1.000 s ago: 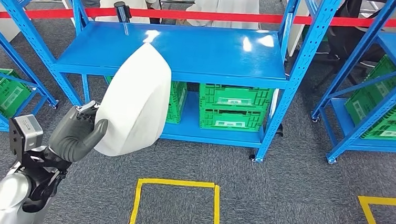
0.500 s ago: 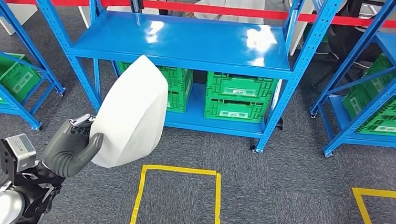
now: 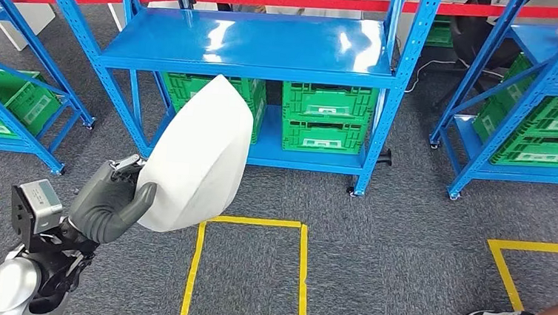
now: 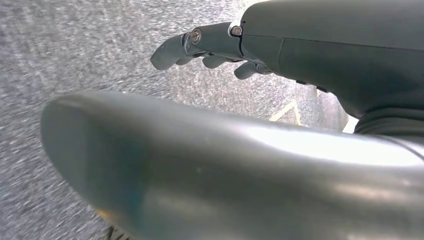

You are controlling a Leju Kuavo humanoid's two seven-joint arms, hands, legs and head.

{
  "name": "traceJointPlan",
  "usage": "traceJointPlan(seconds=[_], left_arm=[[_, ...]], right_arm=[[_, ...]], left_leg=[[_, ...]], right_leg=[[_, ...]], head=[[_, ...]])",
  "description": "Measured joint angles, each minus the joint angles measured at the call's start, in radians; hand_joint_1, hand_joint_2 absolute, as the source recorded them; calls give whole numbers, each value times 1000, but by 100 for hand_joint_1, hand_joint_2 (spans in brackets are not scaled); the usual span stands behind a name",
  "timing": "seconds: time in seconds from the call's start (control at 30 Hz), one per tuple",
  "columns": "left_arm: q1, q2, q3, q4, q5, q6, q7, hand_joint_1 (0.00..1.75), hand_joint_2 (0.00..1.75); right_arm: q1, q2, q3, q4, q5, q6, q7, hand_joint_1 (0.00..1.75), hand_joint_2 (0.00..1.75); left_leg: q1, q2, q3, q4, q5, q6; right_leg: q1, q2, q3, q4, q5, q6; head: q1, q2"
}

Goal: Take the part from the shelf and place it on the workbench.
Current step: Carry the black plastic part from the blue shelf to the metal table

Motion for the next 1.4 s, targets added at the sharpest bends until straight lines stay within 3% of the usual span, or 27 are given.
traceJointPlan(seconds=[0.07, 0.1, 0.13, 0.17, 0.2, 0.23, 0.3, 0.33, 0.4, 0.43, 0.5, 0.57, 0.6, 0.63, 0.7, 0.77, 0.8, 0.83, 0.9, 0.97, 1.07, 1.1, 1.17, 1.23, 1.3, 1.33, 1.4], left_arm=[[-2, -1, 0, 2, 0, 0, 0, 175, 175], [-3, -2, -1, 3, 0, 0, 1, 175, 175], [-3, -3, -1, 5, 0, 0, 1, 175, 175], [-4, -4, -1, 6, 0, 0, 1, 175, 175], [-5, -4, -1, 6, 0, 0, 2, 175, 175], [-8, -4, -1, 5, 0, 0, 2, 175, 175], [-9, -4, -1, 1, 1, 2, -1, 175, 175], [-5, -3, 0, -1, 1, 4, -4, 175, 175], [10, 3, 2, -4, 2, 13, -21, 175, 175], [20, 7, 3, -5, 2, 19, -32, 175, 175], [42, 14, 8, -10, 1, 33, -53, 175, 175], [70, 17, 15, -22, -5, 52, -64, 175, 175], [86, 17, 19, -32, -11, 61, -66, 175, 175], [102, 16, 23, -44, -18, 69, -66, 175, 175], [130, 13, 30, -71, -29, 78, -61, 175, 175], [150, 8, 39, -96, -36, 83, -55, 175, 175], [156, 6, 44, -105, -38, 85, -53, 175, 175], [162, 3, 50, -113, -39, 87, -52, 175, 175], [175, 0, 65, -124, -41, 90, -52, 175, 175], [192, -3, 81, -133, -45, 91, -52, 175, 175], [209, -8, 99, -145, -52, 91, -52, 175, 175], [213, -10, 102, -146, -53, 91, -51, 175, 175], [218, -13, 108, -150, -55, 90, -51, 175, 175], [219, -15, 115, -154, -56, 89, -51, 175, 175], [219, -15, 126, -159, -56, 88, -52, 175, 175], [218, -15, 133, -161, -56, 88, -52, 175, 175], [219, -16, 144, -164, -55, 88, -53, 175, 175]], right_arm=[[1, 0, -2, 0, 0, 0, 0, 0, 0], [1, 0, -2, 0, 0, 0, 0, 0, 0], [2, 0, -2, 0, 0, 0, 0, 0, 0], [2, 1, -2, 0, 0, 0, 0, 0, 0], [1, 1, -2, 0, 0, 0, 0, 0, 0], [1, 2, -2, 0, 0, 0, -1, 0, 0], [1, 2, -2, 0, 1, 3, -7, 0, 0], [2, 2, -3, 0, 3, 6, -13, 0, 0], [8, 2, -2, 0, 8, 13, -26, 0, 0], [11, 2, -2, 0, 12, 17, -31, 0, 0], [17, -1, -2, 0, 19, 25, -36, 0, 0], [17, -8, -2, 0, 28, 31, -35, 0, 0], [17, -11, -2, 0, 31, 34, -33, 0, 0], [17, -13, -2, 0, 35, 35, -30, 0, 0], [16, -14, -1, 0, 38, 35, -26, 0, 0], [13, -15, -1, 0, 39, 33, -26, 0, 0], [12, -15, -1, 0, 40, 33, -28, 0, 0], [12, -15, -1, 0, 41, 33, -29, 0, 0], [12, -15, -1, 0, 43, 33, -29, 0, 0], [12, -15, -1, 0, 44, 33, -26, 0, 0], [11, -16, 0, 0, 45, 33, -19, 0, 0], [11, -16, -1, 0, 45, 33, -17, 0, 0], [11, -16, -1, 0, 44, 33, -14, 0, 0], [11, -16, -1, 0, 44, 33, -14, 0, 0], [10, -15, -1, 0, 46, 33, -14, 0, 0], [9, -15, 0, 0, 48, 34, -15, 0, 0], [10, -14, 0, 0, 49, 36, -15, 0, 0]], left_leg=[[3, 0, -22, 120, -82, -8], [4, 0, -21, 163, -91, -9], [5, 0, -5, 177, -78, -8], [4, -1, 29, 156, -51, -5], [4, -1, 80, 102, -28, -1], [2, -1, 140, 25, -25, 5], [-4, -2, 229, -105, -48, 17], [-8, -2, 244, -136, -60, 23], [-10, 0, 236, -147, -46, 37], [-9, 1, 227, -150, -33, 46], [-6, 4, 200, -153, -4, 60], [-7, 5, 169, -149, 20, 64], [-8, 6, 151, -145, 32, 64], [-8, 6, 134, -139, 43, 63], [-7, 7, 95, -123, 61, 58], [-8, 7, 65, -103, 72, 48], [-9, 6, 58, -95, 77, 42], [-10, 7, 54, -92, 83, 36], [-8, 6, 52, -95, 96, 24], [-4, 3, 37, -72, 59, 10], [3, 0, -3, 82, -84, -7], [4, 0, -7, 134, -105, -10], [7, 0, 24, 162, -84, -11], [8, -1, 121, 60, -39, -5], [3, -2, 226, -86, -47, 5], [0, -2, 253, -132, -58, 11], [-4, -3, 252, -155, -55, 26]], right_leg=[[0, 0, -32, 1, 25, -1], [0, 0, -48, 1, 38, 0], [0, 0, -63, 2, 51, 2], [0, -1, -78, 2, 64, 4], [0, -1, -90, 2, 77, 7], [1, 0, -100, 3, 87, 12], [0, 0, -109, 1, 107, 22], [-1, -1, -110, -3, 117, 29], [-5, 0, -110, -10, 132, 43], [-5, 0, -116, -3, 118, 48], [-5, 2, -139, 65, 35, 53], [-2, 2, -164, 188, -61, 56], [-1, 2, -167, 239, -78, 57], [-1, 2, -157, 263, -70, 58], [-1, 2, -86, 210, -22, 57], [2, 3, 18, 75, -27, 51], [3, 4, 51, 24, -42, 46], [6, 5, 65, -3, -55, 40], [7, 4, 56, -12, -45, 25], [4, -1, 35, -15, -21, 9], [3, -5, -10, -16, 16, -1], [3, -6, -27, -16, 29, 1], [3, -8, -58, -14, 54, 5], [3, -9, -82, -12, 76, 11], [4, -9, -95, -12, 97, 21], [4, -9, -98, -14, 107, 27], [2, -10, -100, -22, 127, 42]], head=[[-2, 0], [-2, 0], [-2, 0], [-2, 0], [-2, 0], [-2, 0], [-2, 0], [-3, 0], [-4, 0], [-4, 0], [-1, 0], [2, 0], [2, 0], [3, 0], [4, 0], [6, 0], [6, 0], [6, 0], [6, 0], [3, 0], [-2, 0], [-2, 0], [-2, 0], [-2, 0], [-2, 0], [-2, 0], [-4, 0]])
